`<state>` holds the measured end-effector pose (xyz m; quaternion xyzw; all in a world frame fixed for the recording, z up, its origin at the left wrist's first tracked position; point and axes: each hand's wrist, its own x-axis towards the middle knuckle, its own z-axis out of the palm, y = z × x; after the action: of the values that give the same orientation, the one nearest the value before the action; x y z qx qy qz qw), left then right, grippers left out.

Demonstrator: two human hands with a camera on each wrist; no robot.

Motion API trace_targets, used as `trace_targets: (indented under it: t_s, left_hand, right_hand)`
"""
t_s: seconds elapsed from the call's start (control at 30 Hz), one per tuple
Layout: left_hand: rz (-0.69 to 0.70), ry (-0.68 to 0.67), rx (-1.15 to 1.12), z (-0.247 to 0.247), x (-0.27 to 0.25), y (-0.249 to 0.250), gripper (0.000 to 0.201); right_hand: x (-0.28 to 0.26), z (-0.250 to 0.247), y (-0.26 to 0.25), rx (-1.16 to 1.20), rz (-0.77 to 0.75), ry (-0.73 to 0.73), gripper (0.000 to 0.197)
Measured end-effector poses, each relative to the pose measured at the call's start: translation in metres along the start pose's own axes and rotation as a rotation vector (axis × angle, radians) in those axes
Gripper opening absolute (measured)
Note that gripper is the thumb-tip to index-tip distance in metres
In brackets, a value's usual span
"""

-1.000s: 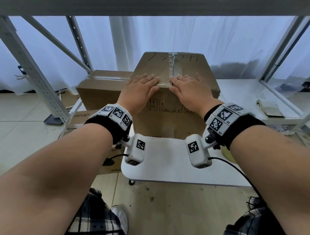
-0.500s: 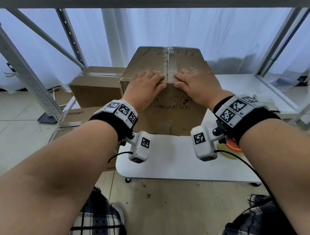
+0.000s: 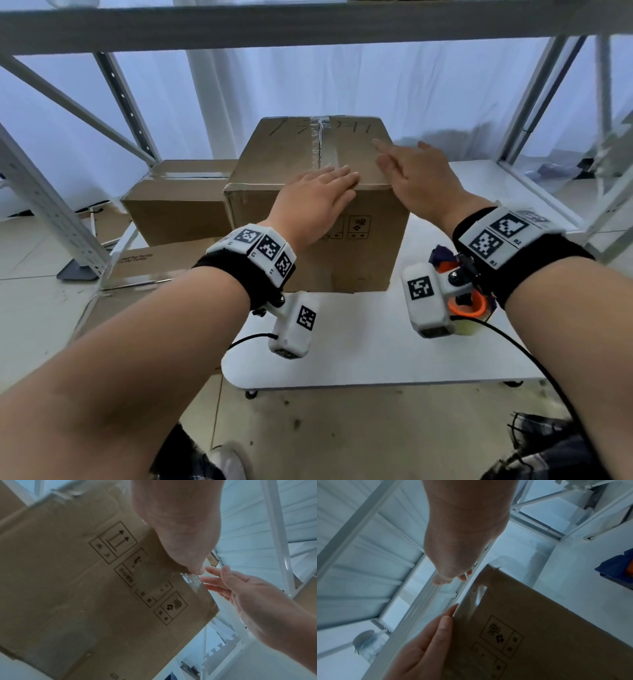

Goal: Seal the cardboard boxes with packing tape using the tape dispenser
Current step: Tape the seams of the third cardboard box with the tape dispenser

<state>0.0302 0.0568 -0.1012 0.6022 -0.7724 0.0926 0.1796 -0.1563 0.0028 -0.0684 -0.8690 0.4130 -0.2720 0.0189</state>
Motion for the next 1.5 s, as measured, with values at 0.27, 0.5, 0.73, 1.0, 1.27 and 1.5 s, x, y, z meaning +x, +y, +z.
trace_targets:
  t_s: [0.27,0.5,0.73,1.0,1.27,1.5]
  left_hand:
    - [0.082,-0.070,0.105,0.010,0.031,0.020,0.049]
    - [0.101,-0.047,0.105,0.005,0.018,0.008,0.052]
    - [-0.014,-0.067,-0.043,-0.002,0.036,0.035,0.047]
    - [0.060,-0.112,0.200,0.011,0.042,0.042,0.051]
    - [0.060,-0.061,0.066,0.011,0.050,0.054,0.044]
    - [0.112,-0.050,0.115,0.012,0.045,0.051,0.050]
  right_hand:
    - [-0.002,0.004,0.021,0.177,0.176,0.016,0.044]
    - [-0.019,-0.014,0.040,0.295,0.321,0.061,0.043]
    - [-0.033,-0.018,0.047,0.434,0.367,-0.002,0.053]
    - [-0.051,0.007,0.054,0.300,0.415,-0.284,0.093]
    - [-0.050,0.027,0.043,0.396,0.378,-0.106,0.053]
    - [-0.056,0.025,0.046,0.166,0.388,-0.027,0.035]
